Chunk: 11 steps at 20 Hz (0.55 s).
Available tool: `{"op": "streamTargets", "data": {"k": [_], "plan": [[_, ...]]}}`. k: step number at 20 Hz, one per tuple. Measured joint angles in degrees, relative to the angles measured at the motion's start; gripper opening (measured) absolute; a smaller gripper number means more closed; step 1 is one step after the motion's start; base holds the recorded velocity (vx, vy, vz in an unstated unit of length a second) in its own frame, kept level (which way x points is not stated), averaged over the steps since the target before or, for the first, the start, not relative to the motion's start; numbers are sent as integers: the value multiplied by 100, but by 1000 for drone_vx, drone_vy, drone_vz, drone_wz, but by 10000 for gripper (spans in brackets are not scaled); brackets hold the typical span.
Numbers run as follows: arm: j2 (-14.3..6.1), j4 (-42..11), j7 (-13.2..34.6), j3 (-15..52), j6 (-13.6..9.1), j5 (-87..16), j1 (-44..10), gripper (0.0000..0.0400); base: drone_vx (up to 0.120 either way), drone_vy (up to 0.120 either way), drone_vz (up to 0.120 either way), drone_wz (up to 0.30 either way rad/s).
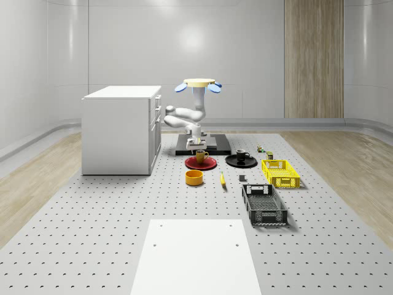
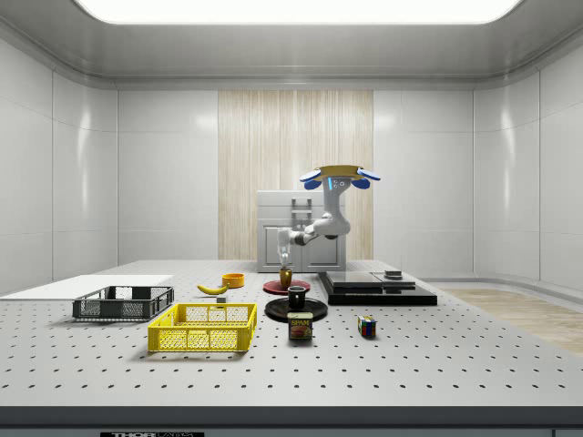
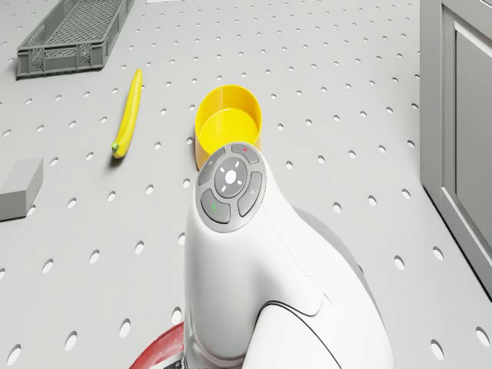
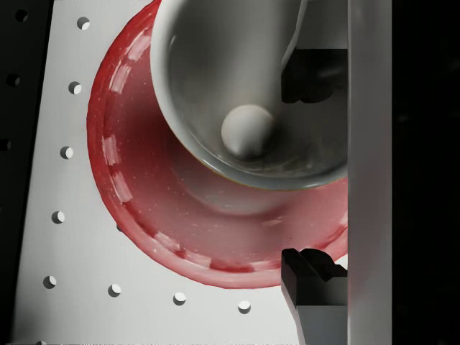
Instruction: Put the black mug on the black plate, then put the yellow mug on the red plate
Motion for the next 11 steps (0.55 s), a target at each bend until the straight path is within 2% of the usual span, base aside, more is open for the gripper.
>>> {"op": "streamTargets", "data": {"k": [4,11], "plan": [[21,-63,-24,242,-117,212,62,373,0,0,0,0],[45,-118,-44,499,-236,441,117,395,0,0,0,0]]}}
